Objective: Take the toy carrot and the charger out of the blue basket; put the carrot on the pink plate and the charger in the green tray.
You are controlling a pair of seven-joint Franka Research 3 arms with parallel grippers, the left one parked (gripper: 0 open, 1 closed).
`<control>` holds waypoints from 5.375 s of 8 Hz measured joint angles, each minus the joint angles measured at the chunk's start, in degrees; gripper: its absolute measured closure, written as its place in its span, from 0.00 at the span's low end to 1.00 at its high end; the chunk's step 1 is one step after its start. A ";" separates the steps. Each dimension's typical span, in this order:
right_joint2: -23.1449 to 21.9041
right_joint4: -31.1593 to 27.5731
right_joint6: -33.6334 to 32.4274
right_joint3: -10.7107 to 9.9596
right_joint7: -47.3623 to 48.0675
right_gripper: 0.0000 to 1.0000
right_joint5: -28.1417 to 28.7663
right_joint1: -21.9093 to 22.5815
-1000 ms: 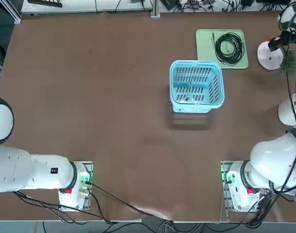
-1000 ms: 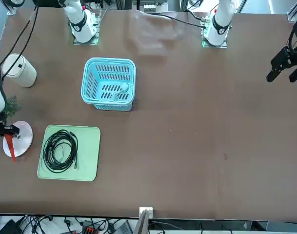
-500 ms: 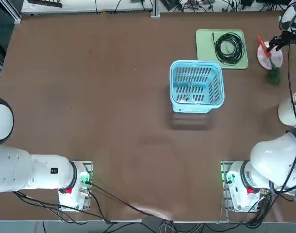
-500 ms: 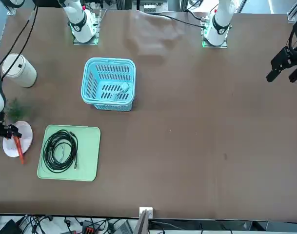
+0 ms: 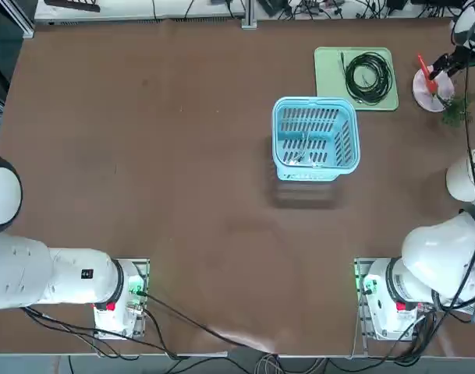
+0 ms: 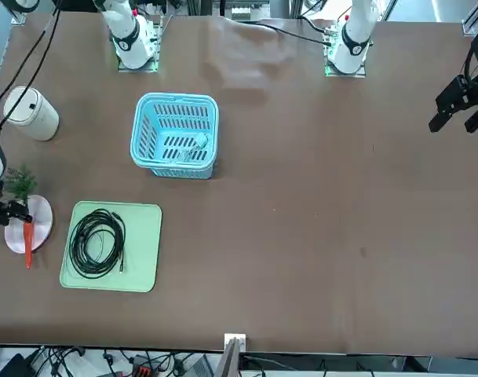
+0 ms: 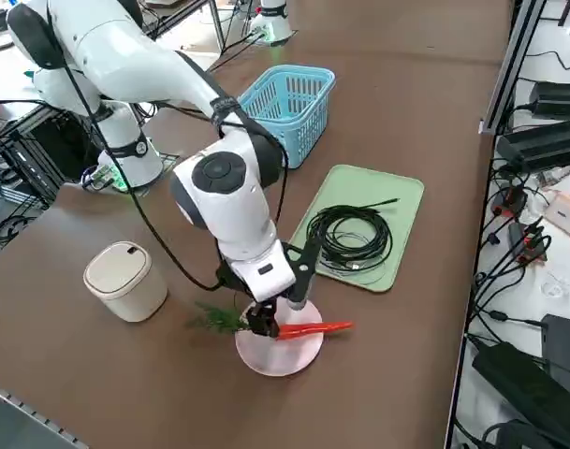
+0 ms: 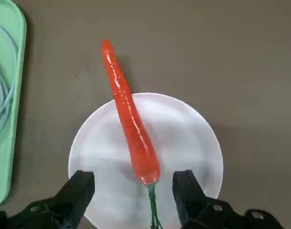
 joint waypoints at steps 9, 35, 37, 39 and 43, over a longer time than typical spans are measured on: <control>-23.07 3.73 -38.29 1.38 34.39 0.00 -4.10 21.15; -23.92 -49.07 23.35 -0.39 99.84 0.01 -16.97 58.65; -23.90 -48.64 23.46 -0.38 99.84 0.18 -17.23 58.66; -23.90 -48.28 23.47 -0.37 99.84 0.62 -17.26 58.66; -23.91 -47.95 23.46 -0.37 99.49 0.97 -17.38 58.66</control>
